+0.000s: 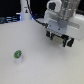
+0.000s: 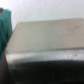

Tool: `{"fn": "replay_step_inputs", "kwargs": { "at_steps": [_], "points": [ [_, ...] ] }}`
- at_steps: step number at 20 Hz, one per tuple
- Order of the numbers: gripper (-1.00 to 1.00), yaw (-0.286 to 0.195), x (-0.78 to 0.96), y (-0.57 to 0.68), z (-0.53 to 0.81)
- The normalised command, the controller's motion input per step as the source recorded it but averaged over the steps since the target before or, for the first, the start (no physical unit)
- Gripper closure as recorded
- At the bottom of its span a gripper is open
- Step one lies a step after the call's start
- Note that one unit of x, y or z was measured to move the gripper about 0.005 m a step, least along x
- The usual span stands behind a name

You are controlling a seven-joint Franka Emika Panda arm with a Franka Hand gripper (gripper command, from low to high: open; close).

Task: Open the kcup holder, insert the kcup into the holder, and close the kcup holder

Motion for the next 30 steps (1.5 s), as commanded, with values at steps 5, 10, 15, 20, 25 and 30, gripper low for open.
{"fn": "replay_step_inputs", "kwargs": {
  "at_steps": [5,10,15,20,25,30],
  "points": [
    [-1.0,-0.182,0.0,-0.49,0.48],
    [-1.0,-0.242,-0.01,-0.48,0.31],
    [-1.0,-0.267,0.0,-0.49,0.11],
    [-1.0,-0.266,0.0,-0.5,0.01],
    [-1.0,-0.261,-0.01,-0.52,0.0],
    [-1.0,-0.257,-0.02,-0.54,0.0]
  ]
}}
